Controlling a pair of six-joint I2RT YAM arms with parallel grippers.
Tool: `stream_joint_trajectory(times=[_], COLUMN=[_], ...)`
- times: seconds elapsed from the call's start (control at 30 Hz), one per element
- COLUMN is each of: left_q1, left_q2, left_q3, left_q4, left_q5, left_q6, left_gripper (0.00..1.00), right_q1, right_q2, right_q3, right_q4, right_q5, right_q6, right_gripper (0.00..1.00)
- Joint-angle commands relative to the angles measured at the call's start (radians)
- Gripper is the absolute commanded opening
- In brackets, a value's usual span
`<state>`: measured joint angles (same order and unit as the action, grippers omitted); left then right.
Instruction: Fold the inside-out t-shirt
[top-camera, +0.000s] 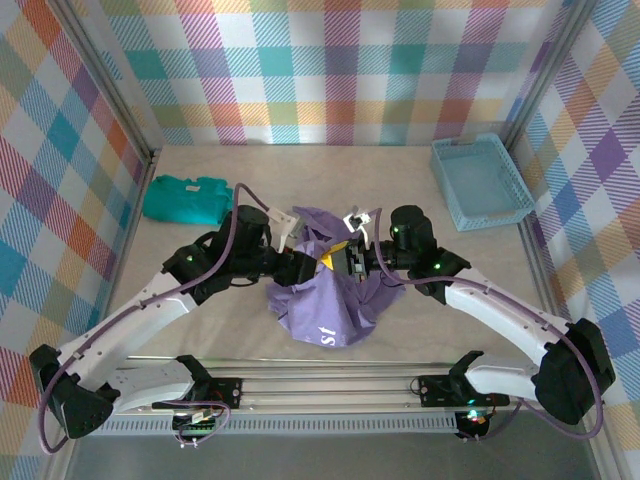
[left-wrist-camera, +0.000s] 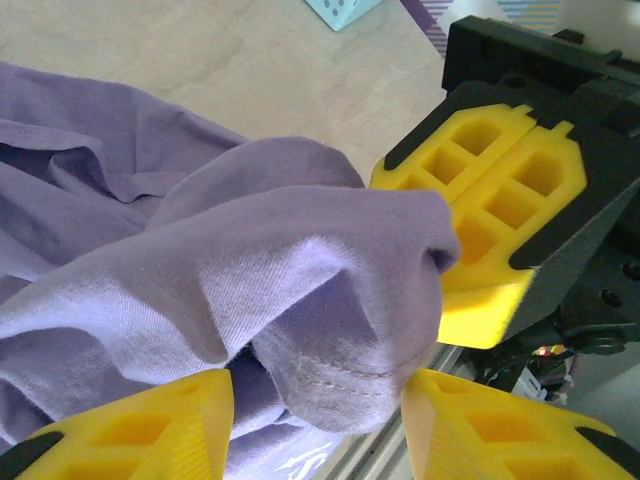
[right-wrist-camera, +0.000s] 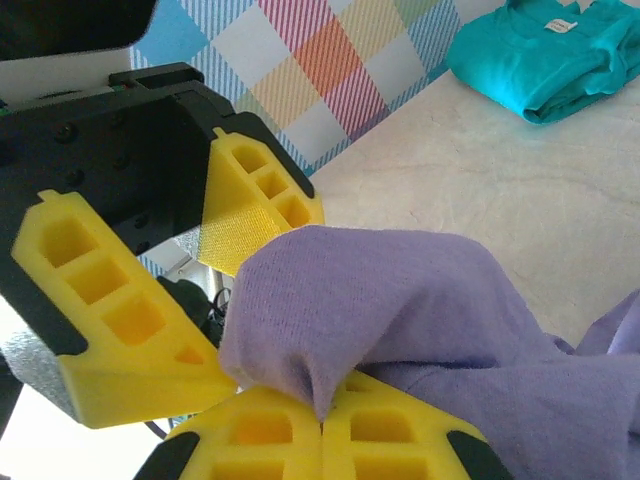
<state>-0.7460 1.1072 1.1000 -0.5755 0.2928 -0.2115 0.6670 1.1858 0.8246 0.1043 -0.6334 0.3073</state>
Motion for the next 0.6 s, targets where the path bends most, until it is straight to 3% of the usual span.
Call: stream_joint_trajectory(times=[0.0, 0.2, 0.4, 0.47, 0.57], left_q1=[-0.01, -0.011, -0.01, -0.009, 0.012], left_q2=[0.012, 0.015, 0.005, 0.003, 0.002], left_q3=[-0.018, -0.018, 0.012, 0.038, 0.086], left_q4=[-0.002, 0.028, -0.013, -0.046, -0.089], left_q5=[-0.011, 0.008, -0.017, -0.012, 0.073], left_q6=[0.046, 0.041, 0.036, 0.018, -0.049], left_gripper=[0.45, 0.31, 0.0, 0.0, 0.0], right_q1=[-0.007, -0.008, -0.007, -0.005, 0.024], right_q2=[-0.003, -0.006, -0.019, -0.027, -0.04], right_q3=[0.024, 0.022, 0.036, 0.056, 0.084], right_q4=[0.017, 0.012, -0.077, -0.152, -0.279], right_q5=[-0.021, -0.017, 0.026, 0.078, 0.251], right_q6=[0.01, 0.004, -0.079, -0.154, -0.297], right_gripper=[0.0, 0.0, 0.0, 0.0, 0.1])
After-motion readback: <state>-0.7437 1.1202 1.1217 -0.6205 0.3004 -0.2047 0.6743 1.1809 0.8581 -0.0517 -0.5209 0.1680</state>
